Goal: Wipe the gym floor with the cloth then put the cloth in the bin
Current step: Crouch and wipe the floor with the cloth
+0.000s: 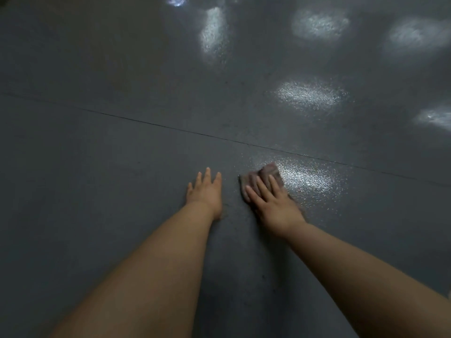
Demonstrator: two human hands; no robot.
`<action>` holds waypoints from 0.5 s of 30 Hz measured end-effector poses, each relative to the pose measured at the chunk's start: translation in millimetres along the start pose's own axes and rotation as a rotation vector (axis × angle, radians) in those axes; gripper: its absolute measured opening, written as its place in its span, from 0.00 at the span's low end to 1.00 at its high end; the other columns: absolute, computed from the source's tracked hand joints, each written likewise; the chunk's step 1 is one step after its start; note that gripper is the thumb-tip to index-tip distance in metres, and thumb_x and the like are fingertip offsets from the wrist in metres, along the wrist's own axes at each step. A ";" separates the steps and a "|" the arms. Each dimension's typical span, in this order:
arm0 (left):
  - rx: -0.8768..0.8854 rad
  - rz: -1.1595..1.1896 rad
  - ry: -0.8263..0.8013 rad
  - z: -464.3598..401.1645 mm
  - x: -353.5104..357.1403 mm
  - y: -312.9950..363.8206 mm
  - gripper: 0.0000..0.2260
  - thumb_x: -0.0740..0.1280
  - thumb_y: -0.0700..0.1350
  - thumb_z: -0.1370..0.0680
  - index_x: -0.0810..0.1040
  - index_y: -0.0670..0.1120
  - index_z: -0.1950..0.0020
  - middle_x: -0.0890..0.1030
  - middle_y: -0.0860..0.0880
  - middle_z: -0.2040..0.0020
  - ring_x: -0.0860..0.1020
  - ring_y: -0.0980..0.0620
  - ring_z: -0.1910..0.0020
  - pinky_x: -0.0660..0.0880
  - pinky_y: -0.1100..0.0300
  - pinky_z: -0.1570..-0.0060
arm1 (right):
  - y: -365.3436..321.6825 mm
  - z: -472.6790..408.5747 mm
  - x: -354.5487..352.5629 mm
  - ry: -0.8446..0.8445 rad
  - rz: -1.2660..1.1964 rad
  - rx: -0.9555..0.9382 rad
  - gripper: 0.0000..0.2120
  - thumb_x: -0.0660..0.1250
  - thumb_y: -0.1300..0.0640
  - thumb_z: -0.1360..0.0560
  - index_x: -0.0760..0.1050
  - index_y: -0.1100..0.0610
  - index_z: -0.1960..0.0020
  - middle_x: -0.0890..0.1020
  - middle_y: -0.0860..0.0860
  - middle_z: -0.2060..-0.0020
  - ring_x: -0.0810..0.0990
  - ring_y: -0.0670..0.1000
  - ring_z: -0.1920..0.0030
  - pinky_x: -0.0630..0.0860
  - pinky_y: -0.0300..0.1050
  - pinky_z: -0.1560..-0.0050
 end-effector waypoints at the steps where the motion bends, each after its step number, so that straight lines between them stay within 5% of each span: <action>1: -0.002 -0.006 0.001 -1.7 -0.7 -1.2 0.44 0.71 0.43 0.25 0.41 0.48 0.22 0.38 0.45 0.22 0.42 0.45 0.23 0.47 0.48 0.25 | 5.0 -0.6 -1.3 0.018 0.013 -0.050 0.31 0.54 0.51 0.19 0.41 0.48 0.23 0.39 0.53 0.24 0.35 0.61 0.25 0.40 0.57 0.25; 4: -0.039 -0.003 0.019 -9.2 -6.1 -11.5 0.48 0.73 0.45 0.27 0.39 0.48 0.22 0.37 0.43 0.23 0.41 0.43 0.23 0.47 0.48 0.26 | 31.2 -10.5 -18.2 0.125 0.060 0.017 0.33 0.57 0.50 0.20 0.43 0.51 0.23 0.41 0.54 0.24 0.32 0.57 0.26 0.38 0.53 0.24; 10: -0.131 0.016 0.028 -32.4 -25.8 -39.7 0.52 0.75 0.48 0.29 0.36 0.50 0.23 0.34 0.38 0.24 0.40 0.39 0.24 0.47 0.46 0.27 | 68.0 -51.8 -54.9 0.252 -0.181 0.549 0.27 0.51 0.53 0.18 0.45 0.52 0.22 0.43 0.56 0.23 0.37 0.64 0.25 0.40 0.56 0.26; 15: -0.122 -0.014 0.014 -44.6 -34.5 -47.5 0.53 0.76 0.48 0.30 0.36 0.50 0.23 0.35 0.38 0.24 0.41 0.37 0.24 0.48 0.43 0.28 | 21.5 -89.7 -62.3 0.204 -0.129 0.379 0.29 0.51 0.56 0.19 0.43 0.51 0.22 0.41 0.55 0.23 0.37 0.64 0.25 0.41 0.59 0.26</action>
Point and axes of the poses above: each hand's wrist, its own z-axis away from the middle knuckle, its own x-axis out of the palm, y = z × x, the point moved 3 cm from there along -z, towards the middle knuckle
